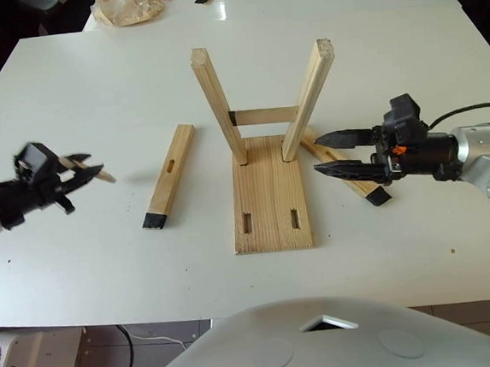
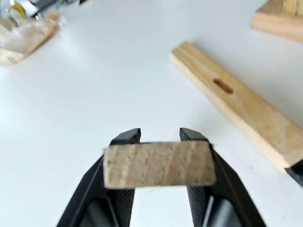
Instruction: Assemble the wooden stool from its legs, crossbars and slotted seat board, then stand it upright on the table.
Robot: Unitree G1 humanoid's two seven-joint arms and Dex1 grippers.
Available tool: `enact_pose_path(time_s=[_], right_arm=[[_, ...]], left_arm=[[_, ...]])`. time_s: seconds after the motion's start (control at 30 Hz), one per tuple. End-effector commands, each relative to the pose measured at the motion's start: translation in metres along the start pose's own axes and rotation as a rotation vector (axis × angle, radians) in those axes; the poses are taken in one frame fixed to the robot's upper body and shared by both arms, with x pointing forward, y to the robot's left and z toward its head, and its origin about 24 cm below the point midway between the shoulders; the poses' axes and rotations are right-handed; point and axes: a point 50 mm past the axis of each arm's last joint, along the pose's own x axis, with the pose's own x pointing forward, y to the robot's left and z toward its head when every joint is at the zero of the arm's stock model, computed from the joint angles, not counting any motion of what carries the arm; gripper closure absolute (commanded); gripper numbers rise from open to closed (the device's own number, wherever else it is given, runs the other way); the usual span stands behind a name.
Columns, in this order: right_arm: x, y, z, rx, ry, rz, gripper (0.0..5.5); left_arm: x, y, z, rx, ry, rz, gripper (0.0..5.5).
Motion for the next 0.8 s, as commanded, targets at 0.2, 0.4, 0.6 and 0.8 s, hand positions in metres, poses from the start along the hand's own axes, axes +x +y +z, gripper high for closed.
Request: enact_pose_path(time_s=[0.2,0.4,0.6,0.8], right_arm=[[-0.005,-0.004,-0.001,-0.045,0.053,-0.004,3.09],[-0.007,-0.007,-0.003,-0.056,0.073,-0.001,3.09],[-0.006,-0.011,-0.004,-0.066,0.090,0.005,3.09],[-0.001,-0.012,-0.007,-0.078,0.109,0.018,3.09]], left_arm=[[0.002,-0.057,0.030,-0.100,-0.152,-0.334,4.19],[-0.003,-0.058,0.046,-0.066,-0.171,-0.342,4.19],[0.012,-0.039,0.072,0.044,-0.230,-0.298,4.19],[0.043,-0.026,0.080,0.188,-0.236,-0.285,4.19]])
